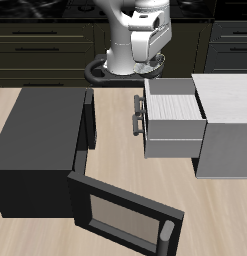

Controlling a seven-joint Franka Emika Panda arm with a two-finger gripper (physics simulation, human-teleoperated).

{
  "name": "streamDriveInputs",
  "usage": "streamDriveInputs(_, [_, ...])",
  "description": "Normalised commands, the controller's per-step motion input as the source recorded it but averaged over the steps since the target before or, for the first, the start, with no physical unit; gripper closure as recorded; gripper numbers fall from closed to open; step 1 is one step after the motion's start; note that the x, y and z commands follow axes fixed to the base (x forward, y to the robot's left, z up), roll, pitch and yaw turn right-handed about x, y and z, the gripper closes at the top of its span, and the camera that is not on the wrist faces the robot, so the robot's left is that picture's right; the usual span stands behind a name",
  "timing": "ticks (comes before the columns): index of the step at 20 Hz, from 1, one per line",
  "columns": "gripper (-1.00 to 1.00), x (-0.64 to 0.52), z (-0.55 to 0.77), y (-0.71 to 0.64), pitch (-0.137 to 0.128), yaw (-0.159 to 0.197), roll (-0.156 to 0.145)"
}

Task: Place the bowl in the top drawer

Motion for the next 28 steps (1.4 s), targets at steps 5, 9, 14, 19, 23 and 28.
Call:
streamDriveInputs(5, [1.0, 0.07, -0.03, 0.11, 0.009, 0.021, 0.016])
streamDriveInputs(9, [1.0, 0.07, -0.11, 0.13, 0.01, 0.032, 0.007])
streamDriveInputs(14, [1.0, 0.14, -0.09, 0.16, 0.001, -0.011, 0.027])
streamDriveInputs(19, [1.0, 0.06, -0.26, 0.16, 0.041, 0.025, 0.029])
streamDriveInputs(23, [1.0, -0.01, -0.35, 0.25, 0.034, 0.016, 0.032])
streamDriveInputs(28, [1.0, -0.04, -0.45, 0.29, 0.09, -0.005, 0.04])
